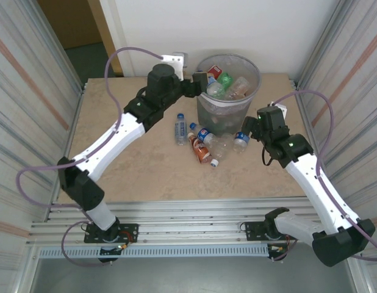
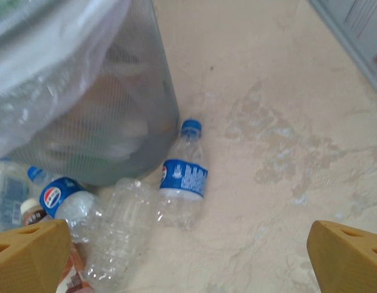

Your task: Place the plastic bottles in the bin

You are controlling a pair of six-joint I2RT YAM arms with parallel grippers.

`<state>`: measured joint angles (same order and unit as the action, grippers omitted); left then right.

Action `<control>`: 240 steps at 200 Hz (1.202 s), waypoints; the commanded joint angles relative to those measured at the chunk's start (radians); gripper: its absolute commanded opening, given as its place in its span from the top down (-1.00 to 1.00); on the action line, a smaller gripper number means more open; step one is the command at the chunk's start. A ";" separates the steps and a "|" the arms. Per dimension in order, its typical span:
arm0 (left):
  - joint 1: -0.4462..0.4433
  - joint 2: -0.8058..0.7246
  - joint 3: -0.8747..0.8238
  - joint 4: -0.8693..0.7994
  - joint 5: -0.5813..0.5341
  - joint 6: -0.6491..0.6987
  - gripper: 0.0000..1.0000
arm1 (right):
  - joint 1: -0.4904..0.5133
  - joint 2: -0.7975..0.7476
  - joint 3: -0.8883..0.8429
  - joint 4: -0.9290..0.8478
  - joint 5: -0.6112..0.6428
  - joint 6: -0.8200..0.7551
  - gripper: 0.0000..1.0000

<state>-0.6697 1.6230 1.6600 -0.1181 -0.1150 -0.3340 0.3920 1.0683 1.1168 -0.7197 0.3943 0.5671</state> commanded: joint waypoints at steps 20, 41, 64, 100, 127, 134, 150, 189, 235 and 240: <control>0.022 -0.188 -0.227 0.119 -0.111 0.034 -0.97 | -0.022 0.020 -0.084 0.057 -0.103 0.086 -0.95; 0.064 -0.274 -0.354 0.138 -0.121 -0.014 -0.97 | -0.052 0.041 -0.112 0.084 -0.152 0.098 -0.95; 0.124 -0.361 -0.487 0.145 -0.138 -0.078 -0.98 | -0.086 0.077 -0.132 0.102 -0.184 0.100 -0.95; 0.216 -0.473 -0.652 0.128 -0.202 -0.160 -0.98 | -0.145 0.146 -0.154 0.133 -0.224 0.083 -0.95; 0.258 -0.530 -0.726 0.128 -0.224 -0.178 -0.98 | -0.179 0.207 -0.151 0.158 -0.239 0.062 -0.95; 0.262 -0.539 -0.737 0.126 -0.230 -0.181 -0.98 | -0.189 0.223 -0.146 0.162 -0.246 0.059 -0.95; 0.268 -0.553 -0.759 0.132 -0.239 -0.180 -0.98 | -0.207 0.261 -0.139 0.172 -0.255 0.056 -0.95; 0.293 -0.555 -0.773 0.128 -0.242 -0.168 -0.98 | -0.225 0.359 -0.115 0.192 -0.272 0.032 -0.95; 0.320 -0.544 -0.758 0.098 -0.240 -0.167 -0.97 | -0.247 0.486 -0.094 0.263 -0.338 0.011 -0.95; 0.321 -0.544 -0.758 0.098 -0.240 -0.167 -0.98 | -0.249 0.503 -0.089 0.268 -0.344 0.008 -0.95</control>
<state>-0.3569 1.0870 0.8948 -0.0044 -0.3279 -0.4953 0.1574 1.5093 0.9833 -0.4995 0.0986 0.6098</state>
